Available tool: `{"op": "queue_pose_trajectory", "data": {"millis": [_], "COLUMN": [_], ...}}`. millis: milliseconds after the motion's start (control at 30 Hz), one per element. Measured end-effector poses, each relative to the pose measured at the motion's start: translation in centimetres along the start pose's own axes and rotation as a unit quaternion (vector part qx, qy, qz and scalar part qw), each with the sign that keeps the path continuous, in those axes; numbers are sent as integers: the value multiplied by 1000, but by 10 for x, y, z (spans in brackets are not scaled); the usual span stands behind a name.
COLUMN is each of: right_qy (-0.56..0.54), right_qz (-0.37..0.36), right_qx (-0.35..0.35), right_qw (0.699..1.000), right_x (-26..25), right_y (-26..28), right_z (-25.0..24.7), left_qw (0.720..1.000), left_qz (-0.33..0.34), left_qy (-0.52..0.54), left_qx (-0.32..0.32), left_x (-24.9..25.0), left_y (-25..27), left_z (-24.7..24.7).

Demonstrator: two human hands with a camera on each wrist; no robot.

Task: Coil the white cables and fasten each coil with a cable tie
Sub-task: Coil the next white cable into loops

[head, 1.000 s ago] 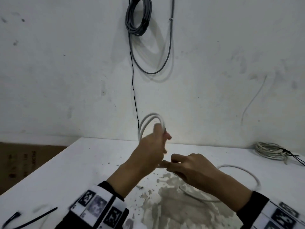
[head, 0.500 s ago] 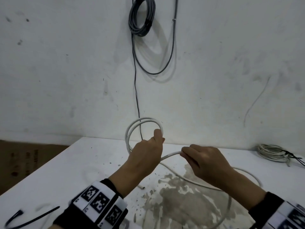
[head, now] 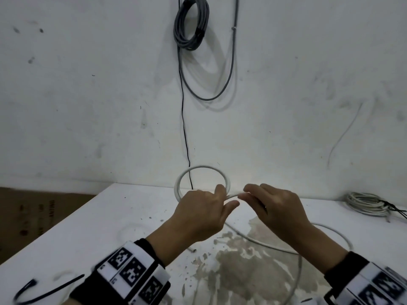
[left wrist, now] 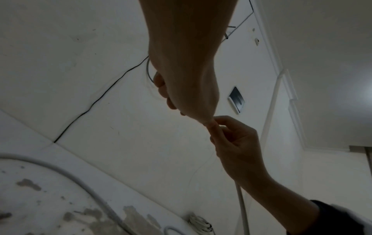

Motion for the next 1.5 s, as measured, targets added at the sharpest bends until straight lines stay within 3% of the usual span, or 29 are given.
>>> {"op": "queue_pose_trajectory", "data": {"millis": [133,367,467,533,633,733,800,900,967,1000,1067,1167,1300,1333,1433,1500], "right_qy": [32,32,54,76,90,84,61,22,-6,-21,-56,-107,-68,-34,35,68], "right_qz": [-65,13,47,75,103,113,105,90,103,113,148,187,181,161,79,28], "right_qx": [-83,-146,-133,-137,-160,-167,-164,-166,-177,-178,-197,-291,-379,-392,-421,-412], "right_qw": [994,989,989,985,978,976,979,982,979,977,967,932,905,905,903,908], "right_x": [2,21,26,33,37,32,25,9,-2,-6,-11,-24,-37,-40,-53,-58], "right_y": [11,31,24,19,17,22,25,28,32,35,39,46,49,48,46,46], "right_z": [10,18,9,4,6,15,20,29,38,43,50,61,65,65,64,62], "left_qw": [991,977,983,971,872,709,597,408,323,305,310,315,302,311,382,456], "left_qz": [-4,-57,-87,-106,-121,-131,-129,-84,-57,-75,-153,-240,-259,-260,-273,-283], "left_qy": [-118,-174,-84,125,425,662,772,895,938,947,938,910,899,895,859,817], "left_qx": [-67,-109,-135,-177,-212,-203,-174,-157,-111,-73,12,126,181,185,206,211], "left_x": [-21,-58,-67,-69,-61,-54,-55,-55,-57,-60,-67,-77,-84,-85,-88,-86], "left_y": [-3,4,13,20,27,29,26,20,13,10,7,6,4,3,0,0], "left_z": [10,15,18,25,25,18,17,19,18,18,22,25,20,20,16,13]}}
Point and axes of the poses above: each hand's wrist, its own y-axis away from the middle knuckle, its own z-axis out of the palm, x = y × z, the point moved 6 cm from there along -y, towards the middle knuckle, and after that the axes turned 5 degrees about -y, right-handed, at the moved point
